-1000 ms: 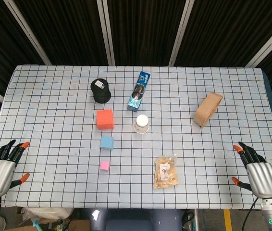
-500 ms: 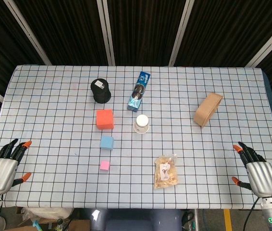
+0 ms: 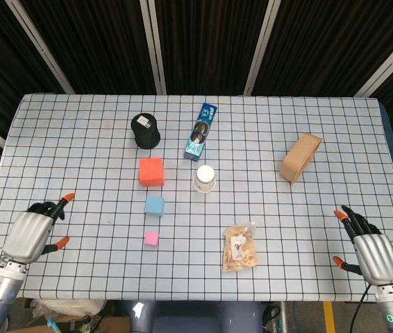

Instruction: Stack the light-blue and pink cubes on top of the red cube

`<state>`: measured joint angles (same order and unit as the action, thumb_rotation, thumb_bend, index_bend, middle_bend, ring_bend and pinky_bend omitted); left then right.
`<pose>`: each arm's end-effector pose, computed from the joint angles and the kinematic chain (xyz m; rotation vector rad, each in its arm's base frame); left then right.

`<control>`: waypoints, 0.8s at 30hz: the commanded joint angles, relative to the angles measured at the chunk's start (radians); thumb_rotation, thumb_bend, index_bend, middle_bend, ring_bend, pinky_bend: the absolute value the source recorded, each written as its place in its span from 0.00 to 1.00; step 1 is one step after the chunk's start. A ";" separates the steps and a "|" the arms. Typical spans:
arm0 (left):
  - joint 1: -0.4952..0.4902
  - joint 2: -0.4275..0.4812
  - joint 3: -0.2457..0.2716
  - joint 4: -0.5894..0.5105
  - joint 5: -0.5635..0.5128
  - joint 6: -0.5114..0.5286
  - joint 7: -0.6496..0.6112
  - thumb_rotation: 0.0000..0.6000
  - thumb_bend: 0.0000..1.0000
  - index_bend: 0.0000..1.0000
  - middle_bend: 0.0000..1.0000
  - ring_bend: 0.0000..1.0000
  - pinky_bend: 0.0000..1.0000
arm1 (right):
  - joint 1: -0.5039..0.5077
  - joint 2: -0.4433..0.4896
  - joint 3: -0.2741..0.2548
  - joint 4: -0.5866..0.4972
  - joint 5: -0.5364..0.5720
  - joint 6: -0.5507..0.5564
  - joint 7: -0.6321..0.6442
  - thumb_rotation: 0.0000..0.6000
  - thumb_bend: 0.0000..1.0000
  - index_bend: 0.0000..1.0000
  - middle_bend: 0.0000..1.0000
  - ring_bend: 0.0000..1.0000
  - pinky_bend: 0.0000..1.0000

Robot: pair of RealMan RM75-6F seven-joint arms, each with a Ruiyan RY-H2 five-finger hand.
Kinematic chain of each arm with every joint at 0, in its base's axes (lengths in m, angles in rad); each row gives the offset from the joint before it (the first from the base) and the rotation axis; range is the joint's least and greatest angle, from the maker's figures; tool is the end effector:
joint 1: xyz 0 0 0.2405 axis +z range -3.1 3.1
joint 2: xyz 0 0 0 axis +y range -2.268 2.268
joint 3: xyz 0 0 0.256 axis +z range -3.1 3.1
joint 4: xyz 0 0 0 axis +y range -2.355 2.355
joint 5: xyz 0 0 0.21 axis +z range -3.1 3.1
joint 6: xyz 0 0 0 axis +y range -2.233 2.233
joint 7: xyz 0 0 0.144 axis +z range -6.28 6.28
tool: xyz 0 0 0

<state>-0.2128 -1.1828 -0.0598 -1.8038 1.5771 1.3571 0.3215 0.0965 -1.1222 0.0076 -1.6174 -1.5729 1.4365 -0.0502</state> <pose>-0.2312 0.2080 0.1077 -1.6500 -0.7801 -0.9436 -0.3042 -0.1746 0.1414 1.5203 -0.8976 0.8630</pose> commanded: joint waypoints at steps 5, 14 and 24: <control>-0.085 -0.041 -0.038 -0.113 -0.112 -0.132 0.022 1.00 0.19 0.23 0.88 0.73 0.75 | 0.003 -0.001 0.000 0.005 0.003 -0.006 0.008 1.00 0.14 0.14 0.10 0.18 0.35; -0.197 -0.116 -0.087 -0.195 -0.451 -0.228 0.282 1.00 0.16 0.23 0.90 0.75 0.77 | 0.007 0.003 -0.003 0.010 0.008 -0.020 0.022 1.00 0.14 0.14 0.10 0.19 0.35; -0.303 -0.287 -0.132 -0.166 -0.600 -0.159 0.464 1.00 0.20 0.30 0.90 0.75 0.77 | 0.013 0.006 0.001 0.017 0.027 -0.037 0.034 1.00 0.14 0.14 0.10 0.19 0.35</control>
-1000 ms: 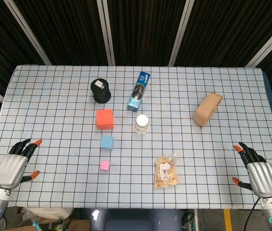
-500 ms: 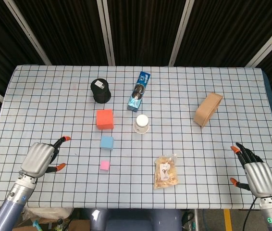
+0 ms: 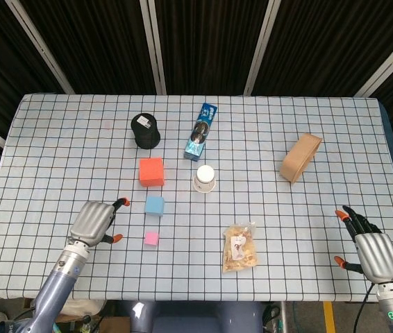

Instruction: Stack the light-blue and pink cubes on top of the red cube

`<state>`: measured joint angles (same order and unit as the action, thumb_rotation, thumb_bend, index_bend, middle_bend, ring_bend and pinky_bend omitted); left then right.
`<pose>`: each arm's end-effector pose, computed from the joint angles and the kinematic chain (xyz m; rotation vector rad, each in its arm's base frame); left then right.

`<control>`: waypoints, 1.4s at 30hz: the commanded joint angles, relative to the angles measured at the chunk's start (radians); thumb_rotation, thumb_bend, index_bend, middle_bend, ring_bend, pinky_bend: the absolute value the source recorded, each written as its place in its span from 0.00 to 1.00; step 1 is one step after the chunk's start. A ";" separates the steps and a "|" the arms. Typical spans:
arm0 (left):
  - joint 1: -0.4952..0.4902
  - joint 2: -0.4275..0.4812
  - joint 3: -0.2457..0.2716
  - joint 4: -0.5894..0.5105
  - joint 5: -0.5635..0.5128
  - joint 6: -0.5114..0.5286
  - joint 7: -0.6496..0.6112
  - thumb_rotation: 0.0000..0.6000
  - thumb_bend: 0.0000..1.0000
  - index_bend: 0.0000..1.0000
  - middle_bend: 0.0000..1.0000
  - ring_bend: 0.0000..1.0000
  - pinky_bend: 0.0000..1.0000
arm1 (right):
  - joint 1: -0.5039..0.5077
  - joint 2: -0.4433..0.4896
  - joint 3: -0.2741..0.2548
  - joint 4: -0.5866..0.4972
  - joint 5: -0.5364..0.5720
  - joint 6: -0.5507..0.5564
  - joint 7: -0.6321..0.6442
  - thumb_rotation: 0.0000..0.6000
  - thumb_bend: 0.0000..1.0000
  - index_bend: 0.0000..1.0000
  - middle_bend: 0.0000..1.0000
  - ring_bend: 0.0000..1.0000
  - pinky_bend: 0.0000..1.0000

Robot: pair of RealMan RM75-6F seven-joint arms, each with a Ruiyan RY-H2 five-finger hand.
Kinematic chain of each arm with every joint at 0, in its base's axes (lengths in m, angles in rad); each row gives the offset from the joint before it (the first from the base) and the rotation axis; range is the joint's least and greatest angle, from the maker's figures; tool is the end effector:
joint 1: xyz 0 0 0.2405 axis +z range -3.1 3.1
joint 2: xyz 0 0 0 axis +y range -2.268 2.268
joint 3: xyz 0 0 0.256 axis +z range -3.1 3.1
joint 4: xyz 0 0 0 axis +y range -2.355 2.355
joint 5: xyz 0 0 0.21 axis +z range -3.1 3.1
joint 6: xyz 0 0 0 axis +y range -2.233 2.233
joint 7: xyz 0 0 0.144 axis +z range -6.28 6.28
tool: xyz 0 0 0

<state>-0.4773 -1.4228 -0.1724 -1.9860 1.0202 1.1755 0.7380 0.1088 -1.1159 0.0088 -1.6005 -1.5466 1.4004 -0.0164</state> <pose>-0.1465 0.2537 0.0270 -1.7483 -1.0343 -0.8296 -0.3117 -0.1788 0.1420 1.5176 -0.9359 0.8418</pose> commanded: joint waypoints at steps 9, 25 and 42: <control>-0.142 -0.165 -0.071 0.082 -0.178 0.049 0.139 1.00 0.19 0.29 0.90 0.75 0.77 | 0.005 0.000 0.001 0.001 0.010 -0.012 0.000 1.00 0.14 0.14 0.10 0.19 0.35; -0.263 -0.293 -0.130 0.202 -0.332 0.131 0.232 1.00 0.24 0.31 0.89 0.75 0.77 | 0.016 -0.003 0.001 0.009 0.035 -0.047 0.009 1.00 0.14 0.14 0.10 0.19 0.35; -0.329 -0.343 -0.097 0.309 -0.411 0.091 0.242 1.00 0.24 0.29 0.89 0.74 0.77 | 0.019 -0.001 0.002 0.013 0.041 -0.053 0.018 1.00 0.14 0.14 0.10 0.19 0.35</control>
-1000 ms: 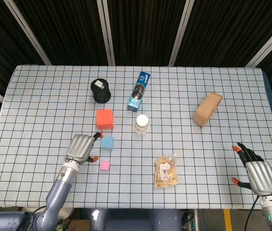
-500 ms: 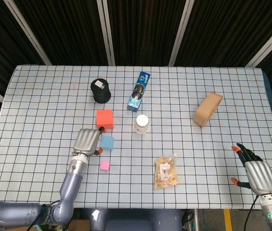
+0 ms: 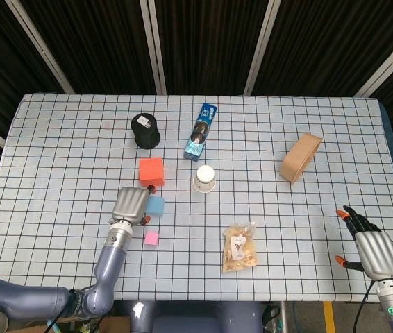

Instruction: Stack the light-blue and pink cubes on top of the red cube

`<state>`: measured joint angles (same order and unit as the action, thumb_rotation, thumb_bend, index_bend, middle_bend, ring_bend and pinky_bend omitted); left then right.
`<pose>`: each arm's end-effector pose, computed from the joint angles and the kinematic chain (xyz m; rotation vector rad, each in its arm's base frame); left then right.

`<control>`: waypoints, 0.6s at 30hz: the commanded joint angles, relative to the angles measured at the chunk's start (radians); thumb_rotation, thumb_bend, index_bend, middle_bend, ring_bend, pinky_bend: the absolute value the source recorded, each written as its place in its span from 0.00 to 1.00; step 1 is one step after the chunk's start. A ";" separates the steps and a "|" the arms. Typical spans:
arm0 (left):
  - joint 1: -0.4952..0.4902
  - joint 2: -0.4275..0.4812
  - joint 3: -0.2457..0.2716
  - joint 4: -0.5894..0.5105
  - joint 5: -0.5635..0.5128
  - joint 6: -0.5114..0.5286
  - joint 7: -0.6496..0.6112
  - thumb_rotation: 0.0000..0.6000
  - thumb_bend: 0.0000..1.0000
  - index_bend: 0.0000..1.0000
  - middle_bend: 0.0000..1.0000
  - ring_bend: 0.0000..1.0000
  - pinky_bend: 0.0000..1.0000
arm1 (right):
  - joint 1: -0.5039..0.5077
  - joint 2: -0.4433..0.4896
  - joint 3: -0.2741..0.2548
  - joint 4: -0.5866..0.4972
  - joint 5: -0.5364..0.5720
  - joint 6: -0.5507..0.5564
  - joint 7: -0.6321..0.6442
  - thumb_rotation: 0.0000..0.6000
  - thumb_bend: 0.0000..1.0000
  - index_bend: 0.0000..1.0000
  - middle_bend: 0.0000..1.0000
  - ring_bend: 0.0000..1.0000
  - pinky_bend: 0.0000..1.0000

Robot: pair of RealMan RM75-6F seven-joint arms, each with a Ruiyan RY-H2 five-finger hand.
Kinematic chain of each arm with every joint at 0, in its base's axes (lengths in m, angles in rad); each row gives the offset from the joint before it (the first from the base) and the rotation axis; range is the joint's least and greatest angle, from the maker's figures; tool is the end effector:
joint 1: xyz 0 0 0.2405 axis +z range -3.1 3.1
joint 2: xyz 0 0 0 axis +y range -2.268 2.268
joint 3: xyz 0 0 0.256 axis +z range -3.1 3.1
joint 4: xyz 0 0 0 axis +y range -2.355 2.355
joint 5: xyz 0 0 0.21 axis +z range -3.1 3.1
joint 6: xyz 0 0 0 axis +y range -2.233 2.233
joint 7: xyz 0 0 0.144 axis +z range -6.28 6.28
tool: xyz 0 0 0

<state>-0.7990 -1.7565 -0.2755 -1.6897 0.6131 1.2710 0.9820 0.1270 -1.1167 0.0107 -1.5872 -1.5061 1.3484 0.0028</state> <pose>-0.0955 0.3104 -0.0505 -1.7255 -0.9928 -0.6532 -0.3193 -0.1847 0.1390 1.5141 -0.9841 0.8064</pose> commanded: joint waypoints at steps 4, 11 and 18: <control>-0.017 -0.023 0.012 0.039 0.003 -0.006 -0.013 1.00 0.24 0.29 0.89 0.74 0.77 | 0.002 -0.001 0.001 0.002 0.005 -0.004 0.000 1.00 0.14 0.14 0.10 0.19 0.35; -0.026 -0.041 0.025 0.070 0.031 -0.001 -0.034 1.00 0.24 0.33 0.89 0.74 0.77 | 0.003 0.000 0.001 0.004 0.006 -0.005 0.001 1.00 0.14 0.14 0.10 0.19 0.35; -0.030 -0.045 0.032 0.078 0.032 0.000 -0.041 1.00 0.24 0.37 0.89 0.74 0.77 | 0.005 0.000 0.002 0.006 0.016 -0.014 0.000 1.00 0.14 0.14 0.10 0.19 0.35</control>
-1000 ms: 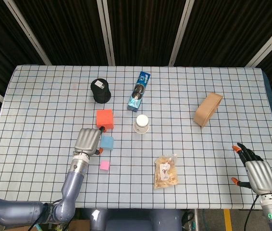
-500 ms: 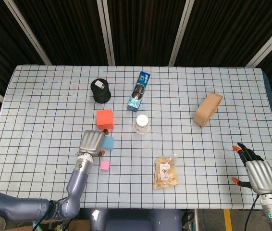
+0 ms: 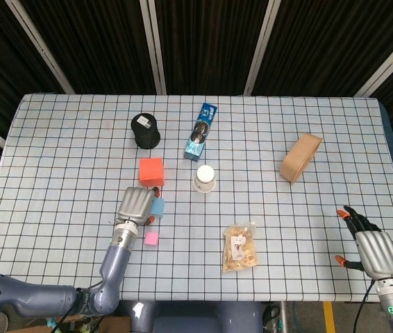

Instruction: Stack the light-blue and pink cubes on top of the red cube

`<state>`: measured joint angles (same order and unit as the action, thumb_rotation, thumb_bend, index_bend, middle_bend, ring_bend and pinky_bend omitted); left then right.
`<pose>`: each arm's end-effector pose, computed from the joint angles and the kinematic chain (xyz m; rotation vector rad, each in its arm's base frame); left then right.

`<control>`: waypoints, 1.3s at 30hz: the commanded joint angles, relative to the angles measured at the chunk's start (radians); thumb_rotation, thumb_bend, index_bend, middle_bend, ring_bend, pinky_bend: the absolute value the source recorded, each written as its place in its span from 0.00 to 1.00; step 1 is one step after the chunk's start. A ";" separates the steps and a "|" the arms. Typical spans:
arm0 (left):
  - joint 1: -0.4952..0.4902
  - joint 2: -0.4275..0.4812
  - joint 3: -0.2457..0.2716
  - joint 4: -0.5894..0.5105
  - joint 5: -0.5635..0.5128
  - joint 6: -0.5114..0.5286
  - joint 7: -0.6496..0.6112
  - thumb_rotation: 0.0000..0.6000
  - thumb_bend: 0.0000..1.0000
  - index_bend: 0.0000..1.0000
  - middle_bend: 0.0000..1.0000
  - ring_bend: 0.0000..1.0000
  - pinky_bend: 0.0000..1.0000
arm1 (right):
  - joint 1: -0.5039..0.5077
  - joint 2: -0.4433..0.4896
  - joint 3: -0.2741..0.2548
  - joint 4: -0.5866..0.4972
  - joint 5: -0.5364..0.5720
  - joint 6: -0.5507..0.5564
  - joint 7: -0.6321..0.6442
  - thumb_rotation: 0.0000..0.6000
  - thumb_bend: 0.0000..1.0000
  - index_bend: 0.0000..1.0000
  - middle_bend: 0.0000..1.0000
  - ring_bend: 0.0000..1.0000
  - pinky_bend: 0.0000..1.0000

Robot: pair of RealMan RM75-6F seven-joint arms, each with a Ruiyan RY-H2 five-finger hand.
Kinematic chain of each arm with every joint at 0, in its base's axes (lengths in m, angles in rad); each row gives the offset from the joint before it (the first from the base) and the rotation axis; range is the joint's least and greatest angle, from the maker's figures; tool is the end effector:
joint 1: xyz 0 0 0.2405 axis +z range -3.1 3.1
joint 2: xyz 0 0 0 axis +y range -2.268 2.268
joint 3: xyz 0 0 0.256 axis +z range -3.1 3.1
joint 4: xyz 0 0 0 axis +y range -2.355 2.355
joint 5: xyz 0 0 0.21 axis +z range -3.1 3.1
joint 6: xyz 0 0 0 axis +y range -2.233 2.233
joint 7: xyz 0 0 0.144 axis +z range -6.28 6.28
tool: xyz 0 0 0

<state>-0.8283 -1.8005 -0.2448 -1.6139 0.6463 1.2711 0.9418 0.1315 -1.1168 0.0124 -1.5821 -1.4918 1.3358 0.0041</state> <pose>-0.0932 0.3126 -0.0635 -1.7367 -0.9563 -0.6729 -0.3219 -0.1864 0.1390 1.5096 -0.9927 0.7932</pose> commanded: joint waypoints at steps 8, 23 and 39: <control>-0.004 -0.002 0.007 0.013 -0.009 -0.002 -0.002 1.00 0.24 0.37 0.89 0.74 0.77 | 0.006 -0.006 -0.003 0.000 0.000 -0.012 -0.013 1.00 0.14 0.14 0.10 0.19 0.35; -0.004 0.010 0.007 -0.003 -0.010 0.010 -0.005 1.00 0.26 0.42 0.89 0.74 0.77 | 0.010 -0.011 -0.003 0.002 0.009 -0.021 -0.025 1.00 0.14 0.14 0.10 0.19 0.35; 0.001 0.115 -0.062 -0.185 -0.096 0.057 0.012 1.00 0.29 0.45 0.89 0.74 0.77 | 0.013 -0.016 -0.007 -0.001 0.009 -0.028 -0.039 1.00 0.14 0.14 0.10 0.19 0.35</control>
<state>-0.8277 -1.7151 -0.2811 -1.7581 0.5790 1.3124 0.9467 0.1449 -1.1326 0.0055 -1.5830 -1.4830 1.3080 -0.0345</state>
